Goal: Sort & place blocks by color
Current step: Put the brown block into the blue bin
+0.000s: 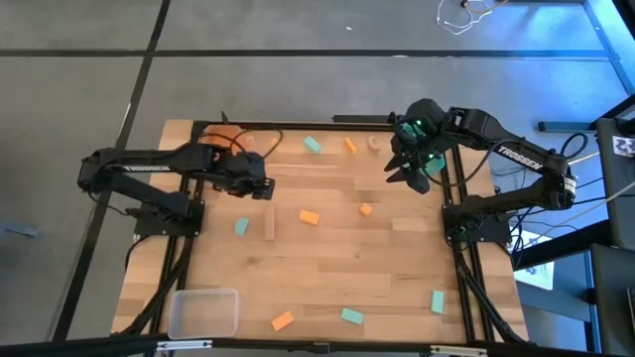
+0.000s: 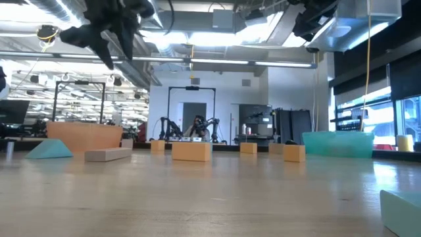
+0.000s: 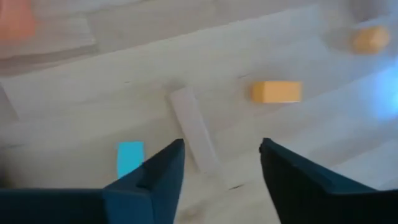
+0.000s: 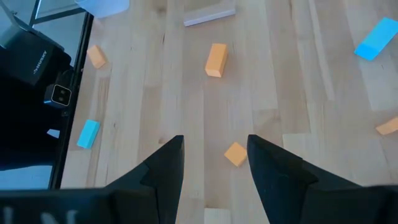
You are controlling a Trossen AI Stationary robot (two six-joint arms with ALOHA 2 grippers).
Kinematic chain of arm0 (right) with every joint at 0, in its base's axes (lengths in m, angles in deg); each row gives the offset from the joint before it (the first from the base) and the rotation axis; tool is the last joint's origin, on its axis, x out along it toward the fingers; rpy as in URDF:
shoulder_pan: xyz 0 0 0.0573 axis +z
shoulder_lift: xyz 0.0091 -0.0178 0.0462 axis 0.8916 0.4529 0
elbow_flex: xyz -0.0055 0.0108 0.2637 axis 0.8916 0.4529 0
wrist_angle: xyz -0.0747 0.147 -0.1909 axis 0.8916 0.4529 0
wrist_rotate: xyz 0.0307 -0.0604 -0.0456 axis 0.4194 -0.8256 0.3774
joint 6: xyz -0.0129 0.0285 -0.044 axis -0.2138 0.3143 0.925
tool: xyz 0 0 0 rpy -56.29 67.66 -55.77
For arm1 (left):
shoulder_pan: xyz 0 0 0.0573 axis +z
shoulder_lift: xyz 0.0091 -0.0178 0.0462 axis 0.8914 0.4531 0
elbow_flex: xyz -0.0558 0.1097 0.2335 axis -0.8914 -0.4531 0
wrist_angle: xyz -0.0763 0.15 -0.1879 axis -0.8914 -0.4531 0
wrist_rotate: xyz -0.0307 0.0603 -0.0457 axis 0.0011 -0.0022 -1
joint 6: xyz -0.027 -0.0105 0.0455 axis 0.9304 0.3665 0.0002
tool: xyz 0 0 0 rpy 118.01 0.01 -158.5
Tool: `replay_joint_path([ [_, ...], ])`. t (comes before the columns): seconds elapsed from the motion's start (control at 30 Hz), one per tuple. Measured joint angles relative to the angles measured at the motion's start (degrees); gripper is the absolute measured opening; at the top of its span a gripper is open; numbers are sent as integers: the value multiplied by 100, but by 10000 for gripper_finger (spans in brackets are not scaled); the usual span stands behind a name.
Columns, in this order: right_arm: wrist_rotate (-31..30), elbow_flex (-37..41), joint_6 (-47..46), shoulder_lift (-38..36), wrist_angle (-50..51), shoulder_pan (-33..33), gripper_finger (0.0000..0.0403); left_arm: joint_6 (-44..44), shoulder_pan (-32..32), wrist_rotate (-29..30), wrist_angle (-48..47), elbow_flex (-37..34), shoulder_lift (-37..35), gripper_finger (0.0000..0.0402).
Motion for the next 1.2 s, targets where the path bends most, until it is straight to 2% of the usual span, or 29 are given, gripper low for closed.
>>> replay_joint_path([
  [0.2, 0, 0, 0, 0, -1, 0, 177, 507, -139, 100, -71, 2, 494, 231],
  [0.8, -2, 0, 0, 0, -36, -2, 177, 1545, -898, 297, 499, 2, 2521, 232],
  [1.2, -2, 0, 0, 0, -47, -2, 177, 2218, -1219, 511, 773, 2, 3299, 232],
])
